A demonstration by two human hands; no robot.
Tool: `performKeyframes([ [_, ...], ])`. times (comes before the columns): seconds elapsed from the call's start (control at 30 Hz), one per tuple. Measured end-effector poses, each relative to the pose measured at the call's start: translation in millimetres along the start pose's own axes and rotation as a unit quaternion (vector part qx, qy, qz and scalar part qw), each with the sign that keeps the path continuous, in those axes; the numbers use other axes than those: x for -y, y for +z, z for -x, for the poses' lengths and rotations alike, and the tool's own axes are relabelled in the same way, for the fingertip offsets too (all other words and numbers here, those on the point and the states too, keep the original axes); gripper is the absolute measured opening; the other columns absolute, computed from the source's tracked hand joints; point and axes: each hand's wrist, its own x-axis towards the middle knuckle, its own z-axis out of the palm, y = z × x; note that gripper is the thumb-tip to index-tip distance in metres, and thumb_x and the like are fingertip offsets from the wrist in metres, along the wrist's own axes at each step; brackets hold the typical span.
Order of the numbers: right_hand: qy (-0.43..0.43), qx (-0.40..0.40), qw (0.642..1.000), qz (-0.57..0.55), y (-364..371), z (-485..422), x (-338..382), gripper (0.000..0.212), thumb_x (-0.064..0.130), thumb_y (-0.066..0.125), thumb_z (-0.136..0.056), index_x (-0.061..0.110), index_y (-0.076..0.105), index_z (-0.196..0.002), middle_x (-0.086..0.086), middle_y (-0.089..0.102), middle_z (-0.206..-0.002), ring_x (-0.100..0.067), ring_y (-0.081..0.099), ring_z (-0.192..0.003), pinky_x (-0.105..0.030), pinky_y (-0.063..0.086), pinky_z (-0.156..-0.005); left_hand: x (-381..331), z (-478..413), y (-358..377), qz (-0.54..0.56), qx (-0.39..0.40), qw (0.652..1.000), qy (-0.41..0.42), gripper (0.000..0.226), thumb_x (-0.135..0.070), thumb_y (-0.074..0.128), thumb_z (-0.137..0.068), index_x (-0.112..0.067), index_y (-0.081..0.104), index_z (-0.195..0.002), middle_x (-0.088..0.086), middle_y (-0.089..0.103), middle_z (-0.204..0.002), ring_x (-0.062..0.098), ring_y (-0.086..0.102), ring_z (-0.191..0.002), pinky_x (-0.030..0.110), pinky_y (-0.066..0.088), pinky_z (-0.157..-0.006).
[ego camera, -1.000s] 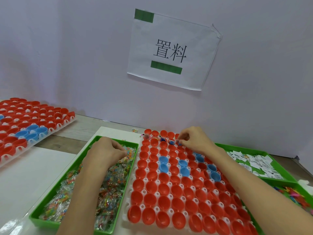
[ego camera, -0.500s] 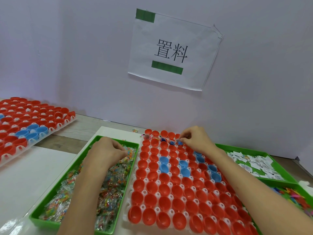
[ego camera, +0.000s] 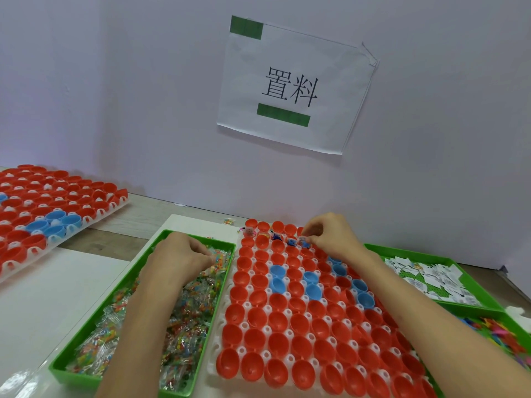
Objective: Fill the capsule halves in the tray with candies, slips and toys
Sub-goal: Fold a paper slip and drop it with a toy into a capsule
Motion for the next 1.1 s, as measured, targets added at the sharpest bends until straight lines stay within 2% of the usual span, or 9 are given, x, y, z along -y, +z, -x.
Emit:
performKeyframes([
  [0.23,-0.008,0.022,1.000,0.020,-4,2,1,0.020,0.004,0.071,-0.088,0.018,0.078,-0.101,0.006,0.074,-0.094,0.005,0.060,-0.074,-0.004,0.044,-0.063,2,-1,-1,0.002,-0.003,1.000,0.003,0.013,-0.021,0.076,-0.088,-0.019,0.075,-0.075,0.004,0.074,-0.085,0.023,0.062,-0.074,0.049,0.057,-0.089],
  [0.53,-0.037,0.014,0.999,0.002,-5,10,0,0.014,0.019,0.075,-0.087,0.026,0.075,-0.099,0.017,0.068,-0.090,0.002,0.063,-0.083,-0.010,0.047,-0.072,5,-6,-1,-0.005,-0.005,1.000,0.009,0.014,-0.020,0.076,-0.089,-0.020,0.075,-0.075,0.003,0.073,-0.079,0.023,0.064,-0.072,0.044,0.057,-0.085],
  [0.63,-0.042,-0.026,0.998,-0.032,-17,12,-3,0.009,0.025,0.071,-0.089,0.029,0.075,-0.096,0.019,0.069,-0.090,0.003,0.063,-0.083,-0.009,0.045,-0.070,6,-7,-2,-0.003,-0.009,1.000,0.010,0.013,-0.020,0.076,-0.088,-0.020,0.075,-0.075,0.003,0.075,-0.084,0.024,0.066,-0.074,0.041,0.056,-0.081],
  [0.73,-0.019,-0.106,0.992,-0.064,-42,18,-18,0.013,0.020,0.066,-0.094,0.030,0.074,-0.092,0.025,0.065,-0.085,0.003,0.062,-0.079,-0.008,0.042,-0.066,6,-7,-2,0.002,-0.018,1.000,0.007,0.014,-0.020,0.077,-0.088,-0.019,0.075,-0.074,0.006,0.076,-0.079,0.029,0.070,-0.077,0.037,0.055,-0.077],
  [0.87,0.097,-0.157,0.980,-0.072,-79,38,-68,0.019,0.012,0.066,-0.092,0.028,0.073,-0.086,0.007,0.072,-0.087,-0.006,0.063,-0.077,-0.027,0.051,-0.074,-1,-3,-1,0.008,-0.037,0.998,0.042,0.018,-0.015,0.074,-0.088,-0.018,0.074,-0.070,0.000,0.075,-0.071,0.022,0.071,-0.072,0.027,0.049,-0.060],
  [0.93,0.190,-0.106,0.975,-0.043,-90,55,-99,0.014,0.012,0.066,-0.093,0.021,0.076,-0.092,-0.005,0.075,-0.100,-0.011,0.064,-0.082,-0.030,0.047,-0.081,-9,3,0,0.010,-0.051,0.996,0.071,0.020,-0.013,0.072,-0.086,-0.019,0.073,-0.068,-0.003,0.072,-0.065,0.020,0.069,-0.069,0.024,0.042,-0.054],
  [1.0,0.258,0.009,0.966,0.030,-95,75,-128,0.018,0.016,0.067,-0.093,0.013,0.075,-0.109,-0.009,0.072,-0.117,-0.021,0.066,-0.100,-0.030,0.046,-0.090,-18,9,3,0.026,-0.067,0.993,0.097,0.017,-0.015,0.070,-0.085,-0.017,0.070,-0.067,-0.002,0.070,-0.058,0.016,0.066,-0.064,0.023,0.038,-0.052],
  [1.07,0.280,0.104,0.951,0.084,-92,95,-144,0.029,0.020,0.070,-0.091,0.012,0.071,-0.119,-0.007,0.069,-0.125,-0.023,0.064,-0.112,-0.029,0.047,-0.092,-29,17,6,0.052,-0.076,0.988,0.122,0.016,-0.015,0.066,-0.085,-0.011,0.066,-0.070,-0.005,0.071,-0.059,0.013,0.064,-0.059,0.025,0.040,-0.054],
  [1.1,0.277,0.116,0.950,0.082,-89,102,-149,0.029,0.019,0.072,-0.089,0.013,0.071,-0.117,-0.007,0.069,-0.124,-0.022,0.064,-0.111,-0.028,0.047,-0.090,-34,20,9,0.073,-0.074,0.986,0.133,0.016,-0.014,0.065,-0.086,-0.008,0.063,-0.071,-0.005,0.072,-0.060,0.011,0.064,-0.056,0.027,0.044,-0.056],
])
